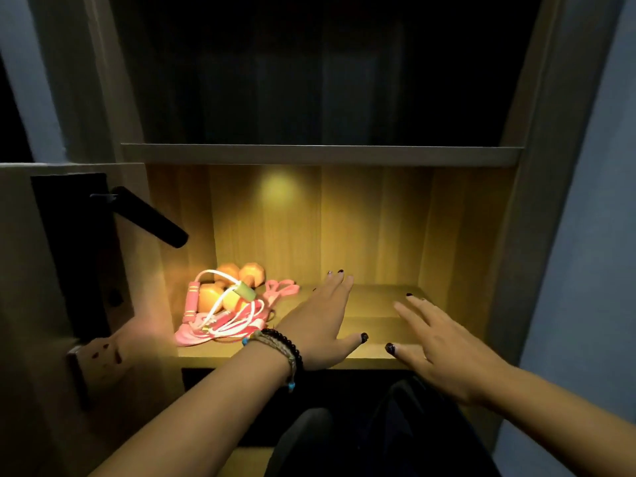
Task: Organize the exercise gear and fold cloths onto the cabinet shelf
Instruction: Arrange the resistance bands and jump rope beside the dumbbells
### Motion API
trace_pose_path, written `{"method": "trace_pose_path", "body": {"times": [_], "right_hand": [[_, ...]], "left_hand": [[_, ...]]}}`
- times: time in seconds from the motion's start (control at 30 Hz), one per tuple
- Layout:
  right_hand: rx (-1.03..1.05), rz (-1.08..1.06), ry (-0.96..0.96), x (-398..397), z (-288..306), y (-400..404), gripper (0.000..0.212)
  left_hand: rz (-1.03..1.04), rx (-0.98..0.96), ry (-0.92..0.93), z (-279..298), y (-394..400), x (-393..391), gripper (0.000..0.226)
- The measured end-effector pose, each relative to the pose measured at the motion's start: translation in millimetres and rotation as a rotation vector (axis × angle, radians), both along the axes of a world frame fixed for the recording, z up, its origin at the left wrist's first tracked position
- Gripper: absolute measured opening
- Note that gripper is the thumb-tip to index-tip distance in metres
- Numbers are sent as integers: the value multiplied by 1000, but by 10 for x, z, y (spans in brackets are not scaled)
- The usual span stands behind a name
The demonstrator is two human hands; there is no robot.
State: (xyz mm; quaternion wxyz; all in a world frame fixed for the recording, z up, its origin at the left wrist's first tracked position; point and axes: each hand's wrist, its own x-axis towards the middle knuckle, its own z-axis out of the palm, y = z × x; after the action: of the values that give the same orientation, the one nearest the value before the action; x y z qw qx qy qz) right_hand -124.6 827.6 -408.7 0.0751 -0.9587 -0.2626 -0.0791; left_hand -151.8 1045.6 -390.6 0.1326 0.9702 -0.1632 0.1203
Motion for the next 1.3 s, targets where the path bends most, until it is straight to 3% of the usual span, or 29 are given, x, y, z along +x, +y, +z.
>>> {"method": "trace_pose_path", "body": {"times": [0.27, 0.67, 0.93, 1.1, 1.2, 1.3], "right_hand": [[96, -349, 20, -62, -62, -842, 82], [30, -540, 6, 102, 8, -2114, 82], [302, -686, 149, 706, -335, -3073, 76], [287, -748, 166, 966, -96, -3459, 71], [257, -793, 237, 1058, 179, -3609, 73], [352, -864, 315, 1099, 522, -3690, 72]], "left_hand": [[-312, 13, 57, 270, -695, 351, 74], [-529, -67, 146, 28, -2110, 974, 73], [-696, 27, 320, -301, -3057, 1832, 73], [-797, 132, 410, -148, -3610, 2175, 73], [-827, 106, 418, 122, -3874, 2338, 74], [-830, 117, 358, 489, -4067, 2412, 72]]}}
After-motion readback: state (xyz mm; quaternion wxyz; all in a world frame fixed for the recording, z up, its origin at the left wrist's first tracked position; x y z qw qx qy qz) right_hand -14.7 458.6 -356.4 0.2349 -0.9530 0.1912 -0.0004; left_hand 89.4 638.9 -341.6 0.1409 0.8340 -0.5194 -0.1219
